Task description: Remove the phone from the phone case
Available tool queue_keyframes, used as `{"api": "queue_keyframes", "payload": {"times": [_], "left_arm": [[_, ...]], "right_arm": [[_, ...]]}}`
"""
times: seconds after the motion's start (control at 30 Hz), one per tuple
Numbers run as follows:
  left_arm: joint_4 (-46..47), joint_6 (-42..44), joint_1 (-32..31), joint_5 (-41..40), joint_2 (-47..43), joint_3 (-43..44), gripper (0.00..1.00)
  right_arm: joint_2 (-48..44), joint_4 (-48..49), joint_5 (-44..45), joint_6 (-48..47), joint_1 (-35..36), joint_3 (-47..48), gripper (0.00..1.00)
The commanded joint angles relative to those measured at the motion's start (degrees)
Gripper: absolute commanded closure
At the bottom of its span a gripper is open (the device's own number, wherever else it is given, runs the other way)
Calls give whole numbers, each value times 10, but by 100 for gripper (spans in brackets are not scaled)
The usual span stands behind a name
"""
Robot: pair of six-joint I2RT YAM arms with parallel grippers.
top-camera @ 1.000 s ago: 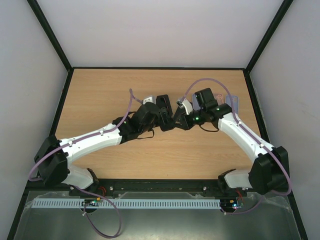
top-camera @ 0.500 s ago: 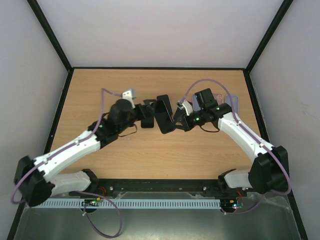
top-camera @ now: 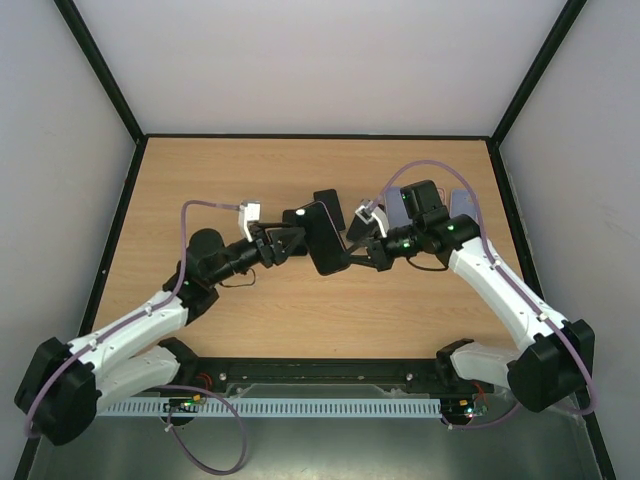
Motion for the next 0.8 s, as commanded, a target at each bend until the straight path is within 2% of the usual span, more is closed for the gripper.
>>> {"api": "queue_keyframes", "payload": {"times": [0.0,0.23,0.37,0.47,0.6,0.63,0.7,0.77], "left_arm": [[144,-31,2,74,39,-2,28],[253,-77,2,126,110,9,55],[305,-97,1,136,122,-3,71],[337,-116,0,128,129,-19,92],[397,-149,1,143,148,-28,97],[411,-156,1,153,153,-26,97],[429,-169,7,172,157,-23,97],[433,-174,17,190,156,-20,97]], "right_arm": [[-17,-7,-68,-21,2,1,98],[-24,-10,-84,-25,2,-8,98],[-29,8,-72,-11,2,-12,98],[-27,24,-66,1,2,-16,98],[-21,29,-59,4,2,-13,98],[-21,16,-56,-12,2,-7,95],[-20,-32,-42,-80,2,14,81],[-22,-94,-16,-177,2,34,61]]}}
